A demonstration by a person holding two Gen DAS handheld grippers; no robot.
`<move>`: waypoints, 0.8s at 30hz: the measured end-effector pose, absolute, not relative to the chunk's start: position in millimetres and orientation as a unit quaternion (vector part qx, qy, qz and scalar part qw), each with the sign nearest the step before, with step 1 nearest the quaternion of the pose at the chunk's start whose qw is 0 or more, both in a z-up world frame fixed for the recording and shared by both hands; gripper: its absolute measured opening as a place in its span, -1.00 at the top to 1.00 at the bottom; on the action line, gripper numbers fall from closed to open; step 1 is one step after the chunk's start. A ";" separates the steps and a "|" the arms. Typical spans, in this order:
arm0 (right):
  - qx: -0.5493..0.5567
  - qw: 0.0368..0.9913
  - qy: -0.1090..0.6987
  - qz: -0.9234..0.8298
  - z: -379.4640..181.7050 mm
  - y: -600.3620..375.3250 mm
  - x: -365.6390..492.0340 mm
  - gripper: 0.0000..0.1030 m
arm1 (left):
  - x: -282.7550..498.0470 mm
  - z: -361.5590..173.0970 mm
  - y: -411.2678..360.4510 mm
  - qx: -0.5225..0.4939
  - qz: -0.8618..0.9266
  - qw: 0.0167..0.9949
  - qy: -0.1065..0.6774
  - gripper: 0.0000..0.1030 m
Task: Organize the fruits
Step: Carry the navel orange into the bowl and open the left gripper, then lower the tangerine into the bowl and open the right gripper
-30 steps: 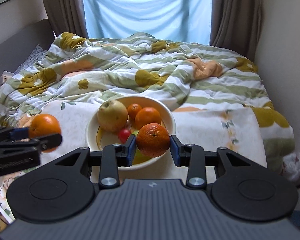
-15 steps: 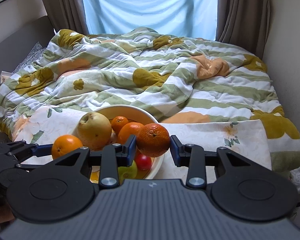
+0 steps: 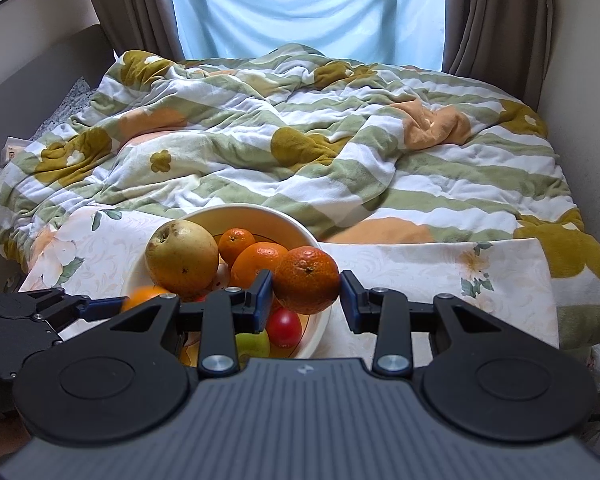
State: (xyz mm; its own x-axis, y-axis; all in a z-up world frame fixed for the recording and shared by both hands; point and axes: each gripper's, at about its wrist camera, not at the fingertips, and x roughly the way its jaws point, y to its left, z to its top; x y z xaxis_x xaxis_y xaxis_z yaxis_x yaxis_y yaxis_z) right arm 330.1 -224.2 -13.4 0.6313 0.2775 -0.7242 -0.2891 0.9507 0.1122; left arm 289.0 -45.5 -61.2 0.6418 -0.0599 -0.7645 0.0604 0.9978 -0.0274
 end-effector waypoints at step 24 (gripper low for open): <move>-0.071 0.891 0.379 0.238 -24.1 -168.9 334.9 -0.01 | 231.5 -20.9 2.3 -0.012 0.055 0.906 0.419 -1.00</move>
